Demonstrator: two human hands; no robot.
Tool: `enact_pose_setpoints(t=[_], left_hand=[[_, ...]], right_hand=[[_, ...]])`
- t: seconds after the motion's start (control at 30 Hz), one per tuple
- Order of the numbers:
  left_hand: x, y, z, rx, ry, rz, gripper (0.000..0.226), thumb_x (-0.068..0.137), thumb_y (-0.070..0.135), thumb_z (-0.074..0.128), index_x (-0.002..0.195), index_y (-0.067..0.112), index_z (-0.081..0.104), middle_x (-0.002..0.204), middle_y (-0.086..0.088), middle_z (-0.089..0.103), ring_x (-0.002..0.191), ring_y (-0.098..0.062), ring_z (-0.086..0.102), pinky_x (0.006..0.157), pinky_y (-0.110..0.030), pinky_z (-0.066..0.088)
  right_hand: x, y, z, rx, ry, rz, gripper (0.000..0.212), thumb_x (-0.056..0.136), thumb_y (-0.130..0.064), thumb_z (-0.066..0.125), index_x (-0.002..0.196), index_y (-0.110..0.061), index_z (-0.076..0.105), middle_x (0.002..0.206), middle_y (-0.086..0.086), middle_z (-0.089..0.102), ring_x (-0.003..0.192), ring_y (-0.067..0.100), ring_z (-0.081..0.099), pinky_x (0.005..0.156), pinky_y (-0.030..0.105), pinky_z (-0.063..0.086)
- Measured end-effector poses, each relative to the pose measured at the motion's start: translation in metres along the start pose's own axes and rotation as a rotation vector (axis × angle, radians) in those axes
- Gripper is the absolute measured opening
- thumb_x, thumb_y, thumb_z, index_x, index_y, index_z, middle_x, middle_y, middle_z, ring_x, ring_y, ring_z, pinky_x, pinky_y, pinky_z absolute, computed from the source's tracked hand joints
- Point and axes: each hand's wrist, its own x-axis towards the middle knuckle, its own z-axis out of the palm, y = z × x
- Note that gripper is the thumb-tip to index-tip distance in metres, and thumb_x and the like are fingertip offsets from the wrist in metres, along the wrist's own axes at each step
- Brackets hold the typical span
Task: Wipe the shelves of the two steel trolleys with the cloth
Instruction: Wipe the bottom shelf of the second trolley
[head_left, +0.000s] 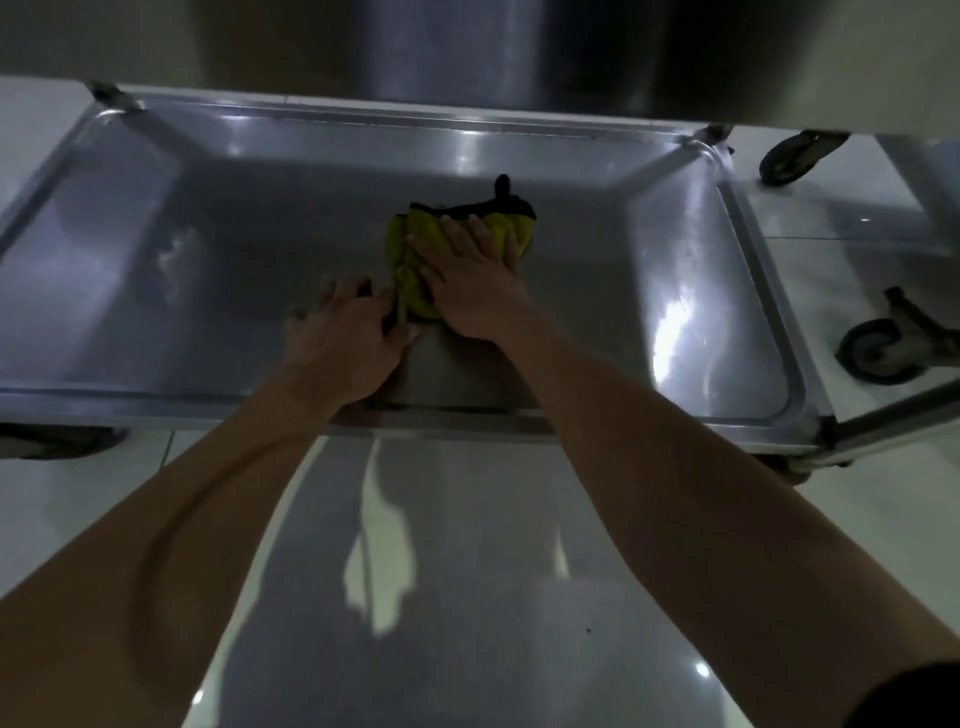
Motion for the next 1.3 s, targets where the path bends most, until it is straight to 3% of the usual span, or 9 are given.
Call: enact_pose_setpoints(t=[0.13, 0.27, 0.37, 0.43, 0.57, 0.8, 1.07, 1.3], left_hand=[[-0.002, 0.015, -0.011, 0.006, -0.048, -0.037, 0.045, 0.098, 0.052, 0.046, 0.134, 0.026, 0.053, 0.146, -0.005, 0.045, 0.137, -0.035, 0.039, 0.104, -0.06, 0.04], [-0.019, 0.067, -0.018, -0.002, 0.11, 0.13, 0.03, 0.096, 0.036, 0.05, 0.116, 0.023, 0.067, 0.13, -0.004, 0.061, 0.119, -0.034, 0.055, 0.095, -0.047, 0.049], [-0.031, 0.123, -0.009, -0.08, 0.021, 0.236, 0.039, 0.094, 0.052, 0.054, 0.119, 0.027, 0.069, 0.123, -0.002, 0.065, 0.116, -0.032, 0.058, 0.094, -0.045, 0.05], [-0.037, 0.147, 0.002, -0.047, -0.04, 0.233, 0.05, 0.089, 0.063, 0.055, 0.124, 0.029, 0.067, 0.13, -0.002, 0.06, 0.125, -0.031, 0.052, 0.1, -0.047, 0.047], [-0.032, 0.162, 0.015, 0.003, -0.048, 0.22, 0.059, 0.09, 0.067, 0.051, 0.138, 0.033, 0.056, 0.148, -0.005, 0.045, 0.142, -0.033, 0.036, 0.11, -0.053, 0.038], [-0.024, 0.172, 0.016, 0.027, -0.096, 0.242, 0.059, 0.094, 0.065, 0.045, 0.14, 0.03, 0.051, 0.15, -0.007, 0.038, 0.143, -0.032, 0.034, 0.109, -0.06, 0.036], [-0.031, 0.174, 0.008, 0.015, -0.123, 0.238, 0.059, 0.097, 0.063, 0.043, 0.144, 0.028, 0.048, 0.153, -0.007, 0.038, 0.147, -0.034, 0.024, 0.111, -0.063, 0.032], [-0.063, 0.151, 0.001, -0.025, 0.013, 0.295, 0.029, 0.101, 0.041, 0.042, 0.11, 0.022, 0.063, 0.123, -0.003, 0.058, 0.124, -0.028, 0.049, 0.097, -0.046, 0.044]], right_hand=[[-0.02, 0.049, -0.013, 0.005, 0.01, 0.096, 0.051, 0.105, -0.048, 0.02, 0.156, -0.05, 0.011, 0.169, -0.008, -0.003, 0.155, 0.023, -0.011, 0.12, 0.057, -0.01], [-0.045, 0.115, -0.03, 0.003, 0.037, 0.199, 0.052, 0.106, -0.048, 0.022, 0.157, -0.049, 0.009, 0.169, -0.007, -0.004, 0.155, 0.024, -0.01, 0.12, 0.058, -0.009], [-0.068, 0.164, -0.045, -0.037, 0.07, 0.306, 0.052, 0.106, -0.047, 0.024, 0.157, -0.047, 0.013, 0.169, -0.005, 0.002, 0.155, 0.025, -0.005, 0.12, 0.06, -0.004], [-0.085, 0.196, -0.057, -0.025, 0.09, 0.405, 0.051, 0.106, -0.048, 0.024, 0.156, -0.046, 0.017, 0.168, -0.004, 0.004, 0.155, 0.026, -0.005, 0.12, 0.06, -0.005], [-0.121, 0.233, -0.073, 0.027, 0.091, 0.506, 0.05, 0.106, -0.049, 0.024, 0.155, -0.046, 0.02, 0.169, -0.003, 0.003, 0.155, 0.026, -0.006, 0.12, 0.059, -0.01], [-0.187, 0.214, -0.065, -0.032, 0.09, 0.463, 0.049, 0.108, -0.045, 0.026, 0.156, -0.045, 0.019, 0.168, -0.004, 0.007, 0.155, 0.025, 0.001, 0.121, 0.057, 0.002], [-0.228, 0.169, -0.039, -0.159, 0.226, 0.385, 0.05, 0.106, -0.047, 0.031, 0.154, -0.035, 0.034, 0.163, 0.002, 0.027, 0.148, 0.03, 0.022, 0.117, 0.053, 0.017], [-0.232, 0.106, -0.016, -0.249, 0.27, 0.195, 0.056, 0.103, -0.049, 0.039, 0.155, -0.028, 0.035, 0.159, 0.003, 0.033, 0.145, 0.031, 0.03, 0.115, 0.057, 0.019]])
